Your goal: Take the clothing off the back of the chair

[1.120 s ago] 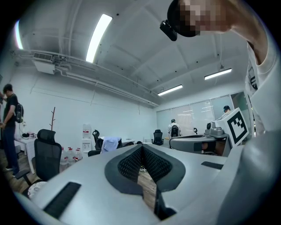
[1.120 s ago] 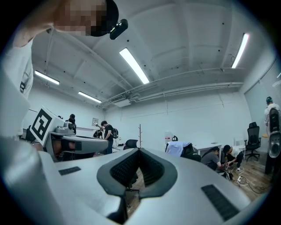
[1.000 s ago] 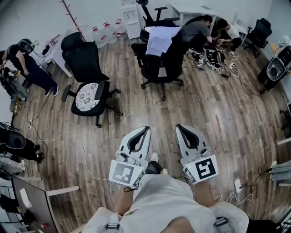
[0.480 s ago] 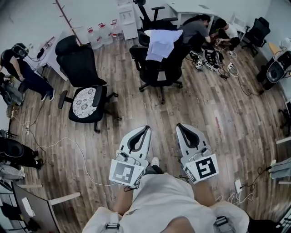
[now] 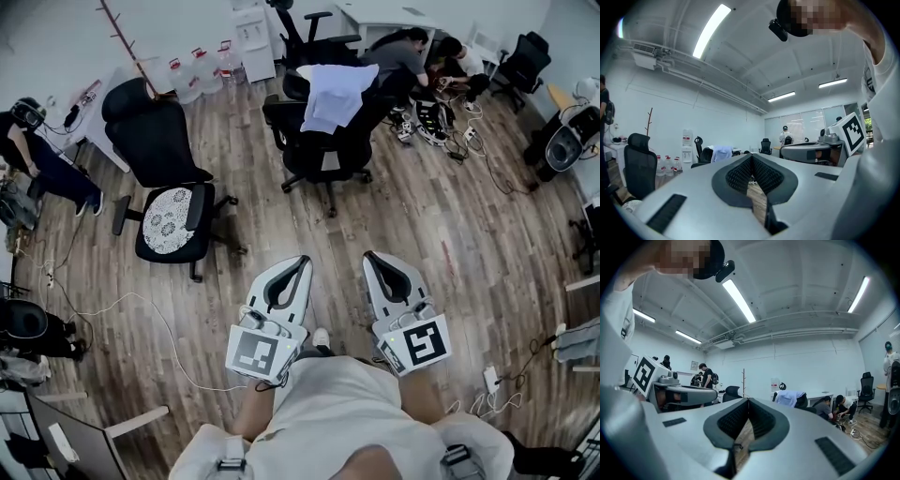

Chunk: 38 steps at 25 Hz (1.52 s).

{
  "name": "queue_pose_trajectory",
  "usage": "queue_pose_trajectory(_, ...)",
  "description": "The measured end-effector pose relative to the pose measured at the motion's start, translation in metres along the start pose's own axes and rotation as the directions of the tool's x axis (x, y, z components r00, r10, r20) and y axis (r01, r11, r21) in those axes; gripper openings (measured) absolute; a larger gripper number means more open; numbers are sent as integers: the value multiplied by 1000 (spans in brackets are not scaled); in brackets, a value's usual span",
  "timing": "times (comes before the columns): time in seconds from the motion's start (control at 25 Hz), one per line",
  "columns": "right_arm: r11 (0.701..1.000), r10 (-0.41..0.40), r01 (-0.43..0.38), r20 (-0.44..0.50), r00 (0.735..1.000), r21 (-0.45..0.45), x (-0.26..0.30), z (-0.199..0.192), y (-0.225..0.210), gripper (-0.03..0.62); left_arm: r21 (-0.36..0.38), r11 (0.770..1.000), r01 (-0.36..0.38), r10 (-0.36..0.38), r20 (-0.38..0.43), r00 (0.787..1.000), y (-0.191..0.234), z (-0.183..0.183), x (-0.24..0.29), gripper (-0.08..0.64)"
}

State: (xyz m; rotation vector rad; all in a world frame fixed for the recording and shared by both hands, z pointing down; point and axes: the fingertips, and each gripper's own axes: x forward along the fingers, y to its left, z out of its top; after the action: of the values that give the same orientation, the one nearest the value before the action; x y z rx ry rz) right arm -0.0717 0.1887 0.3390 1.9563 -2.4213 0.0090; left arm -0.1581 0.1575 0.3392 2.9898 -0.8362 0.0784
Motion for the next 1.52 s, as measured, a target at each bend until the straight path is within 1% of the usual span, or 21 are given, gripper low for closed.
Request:
queue_pose_trajectory(0.28, 999, -40, 40, -2, 999, 1, 19, 2, -8, 20, 1, 1000, 28, -28, 5, 1000, 20, 4, 15, 15)
queue_pose_trajectory(0.6, 998, -63, 63, -5, 998, 6, 36, 0, -26, 20, -4, 999, 42, -42, -3, 999, 32, 3, 37, 15)
queue_pose_trajectory(0.96, 999, -39, 39, -6, 999, 4, 67, 0, -57, 20, -6, 1000, 23, -23, 8, 1000, 49, 7, 74, 15)
queue_pose_trajectory(1.52, 1000, 18, -18, -7, 1000, 16, 124, -4, -118, 20, -2, 999, -36, 36, -11, 999, 81, 7, 147, 15)
